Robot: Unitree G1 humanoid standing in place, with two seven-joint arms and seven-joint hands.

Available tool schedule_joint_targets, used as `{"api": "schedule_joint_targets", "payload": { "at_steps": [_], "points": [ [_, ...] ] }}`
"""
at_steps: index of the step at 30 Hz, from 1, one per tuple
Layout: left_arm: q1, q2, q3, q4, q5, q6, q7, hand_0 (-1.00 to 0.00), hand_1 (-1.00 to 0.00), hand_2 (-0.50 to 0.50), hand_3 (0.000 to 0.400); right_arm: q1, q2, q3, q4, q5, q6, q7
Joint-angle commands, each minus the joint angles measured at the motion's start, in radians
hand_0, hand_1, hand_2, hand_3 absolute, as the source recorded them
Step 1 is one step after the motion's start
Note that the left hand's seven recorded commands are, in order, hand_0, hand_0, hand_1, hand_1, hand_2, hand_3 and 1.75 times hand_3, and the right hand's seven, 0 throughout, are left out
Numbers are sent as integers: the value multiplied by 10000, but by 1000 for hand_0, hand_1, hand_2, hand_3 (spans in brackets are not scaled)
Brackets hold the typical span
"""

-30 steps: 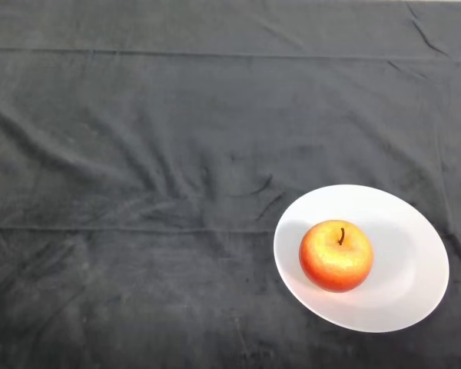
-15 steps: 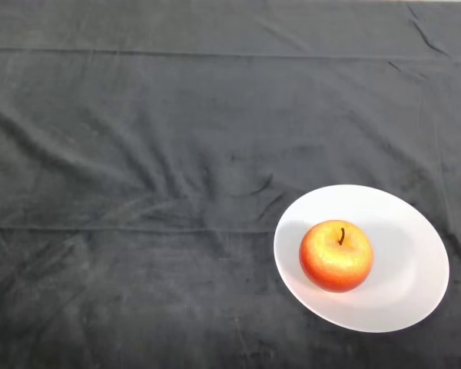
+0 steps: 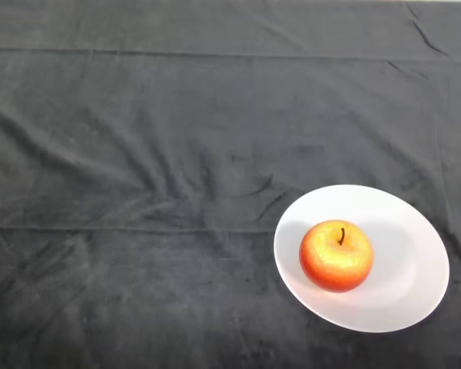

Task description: Move the apple to the plate

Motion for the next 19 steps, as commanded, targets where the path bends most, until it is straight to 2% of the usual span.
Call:
{"api": "schedule_joint_targets", "payload": {
  "at_steps": [1,19],
  "points": [
    [138,131,193,-231,186,96,-39,0,0,0,0,-156,-198,-39,10,176,-85,28],
    [133,77,434,-275,486,163,-98,0,0,0,0,-155,-196,-39,5,176,-85,26]
  ]
}}
